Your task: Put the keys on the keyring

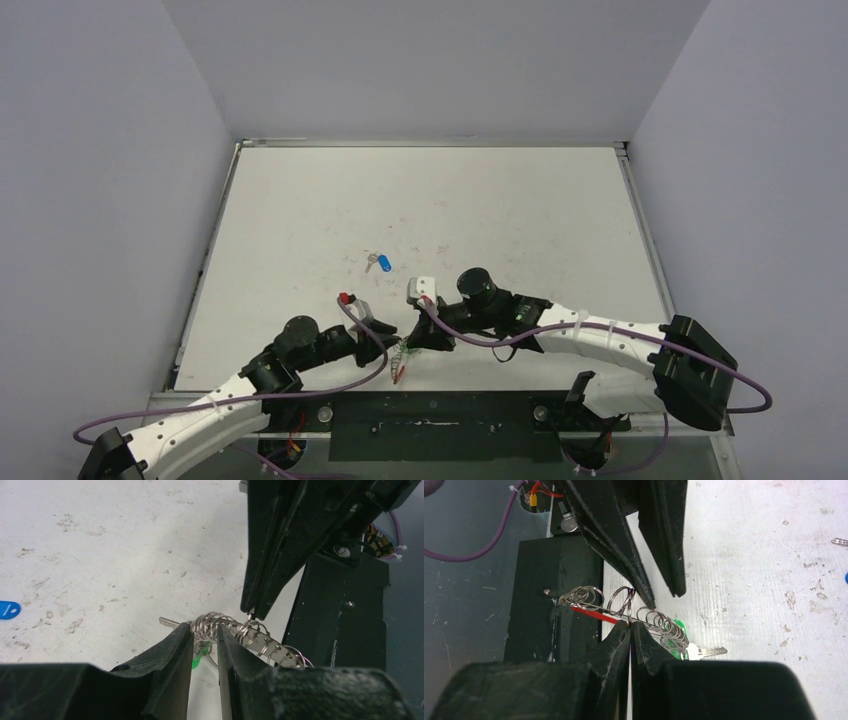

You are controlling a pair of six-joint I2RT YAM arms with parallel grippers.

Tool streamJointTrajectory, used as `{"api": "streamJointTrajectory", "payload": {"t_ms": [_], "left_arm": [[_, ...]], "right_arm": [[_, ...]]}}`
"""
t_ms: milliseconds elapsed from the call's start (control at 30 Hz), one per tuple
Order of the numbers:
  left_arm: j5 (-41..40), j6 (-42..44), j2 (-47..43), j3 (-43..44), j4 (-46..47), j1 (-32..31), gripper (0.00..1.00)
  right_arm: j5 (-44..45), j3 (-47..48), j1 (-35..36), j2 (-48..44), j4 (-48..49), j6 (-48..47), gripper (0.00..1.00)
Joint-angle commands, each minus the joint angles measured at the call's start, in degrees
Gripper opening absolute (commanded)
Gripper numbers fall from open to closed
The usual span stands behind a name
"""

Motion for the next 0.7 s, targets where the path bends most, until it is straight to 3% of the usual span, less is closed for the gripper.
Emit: {"api": "streamJointTrajectory", "payload": {"t_ms": [0, 300, 667], "left_arm": [[-1.4, 2.1, 0.9, 2.2, 0.5, -2.9, 0.23], [-7.4, 2.3, -1.5, 2.9, -3.1, -9.7, 0.19], [-10.3, 2.1, -1.2, 3.8, 0.2, -12.5, 0.18]], "right_arm": [[0.3, 0.5, -0.7, -2.0, 2.3, 0.8, 0.00], [3.2, 0.5, -1.5, -2.8, 1.8, 1.8, 0.00], [3.0, 0.8, -1.6, -2.3, 1.6, 2.2, 0.00]]}}
